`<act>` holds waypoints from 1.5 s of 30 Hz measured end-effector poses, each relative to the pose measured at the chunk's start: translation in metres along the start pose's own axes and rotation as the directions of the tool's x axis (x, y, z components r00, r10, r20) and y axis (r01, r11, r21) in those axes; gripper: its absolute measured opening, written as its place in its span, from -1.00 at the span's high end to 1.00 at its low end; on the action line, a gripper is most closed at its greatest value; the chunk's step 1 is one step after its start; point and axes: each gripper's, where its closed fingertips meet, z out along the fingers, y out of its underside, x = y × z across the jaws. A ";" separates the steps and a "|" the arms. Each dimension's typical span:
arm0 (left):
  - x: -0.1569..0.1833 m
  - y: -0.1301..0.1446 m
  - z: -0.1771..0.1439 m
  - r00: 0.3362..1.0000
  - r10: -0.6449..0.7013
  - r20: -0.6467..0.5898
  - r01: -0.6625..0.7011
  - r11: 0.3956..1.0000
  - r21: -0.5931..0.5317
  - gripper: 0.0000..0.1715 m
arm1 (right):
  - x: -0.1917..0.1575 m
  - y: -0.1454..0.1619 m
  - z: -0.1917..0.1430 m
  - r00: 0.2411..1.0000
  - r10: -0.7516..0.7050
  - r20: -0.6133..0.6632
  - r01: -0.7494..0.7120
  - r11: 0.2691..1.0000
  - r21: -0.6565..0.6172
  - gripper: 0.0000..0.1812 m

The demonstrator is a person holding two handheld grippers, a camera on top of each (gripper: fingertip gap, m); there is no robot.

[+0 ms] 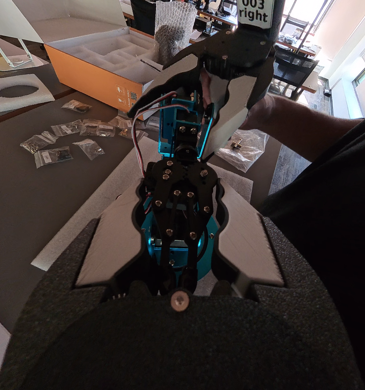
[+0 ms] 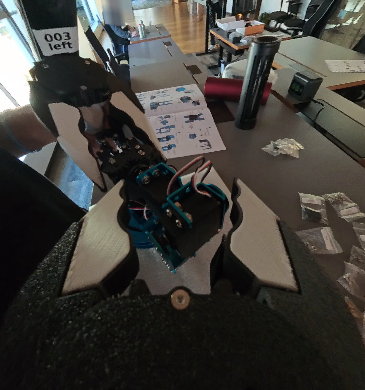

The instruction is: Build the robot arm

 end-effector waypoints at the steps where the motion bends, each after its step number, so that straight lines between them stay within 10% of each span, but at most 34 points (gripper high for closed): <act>1: 0.000 0.000 0.000 1.000 0.001 0.001 -0.001 1.000 0.001 0.23 | -0.001 -0.003 0.001 1.000 0.011 0.003 -0.012 1.000 0.018 -0.06; 37: -0.001 -0.001 -0.001 1.000 0.014 0.004 -0.014 0.998 0.055 0.23 | -0.002 -0.010 -0.012 0.995 0.049 0.085 -0.056 0.995 0.087 0.08; 41: 0.000 -0.001 0.000 1.000 0.024 0.005 -0.024 0.999 0.048 0.23 | 0.012 -0.024 -0.034 0.997 -0.078 0.028 0.078 0.997 0.000 0.15; 45: 0.000 -0.001 0.000 1.000 0.023 0.003 -0.023 0.999 0.045 0.23 | -0.025 -0.030 -0.032 0.937 -0.159 0.309 0.248 0.929 -0.274 0.29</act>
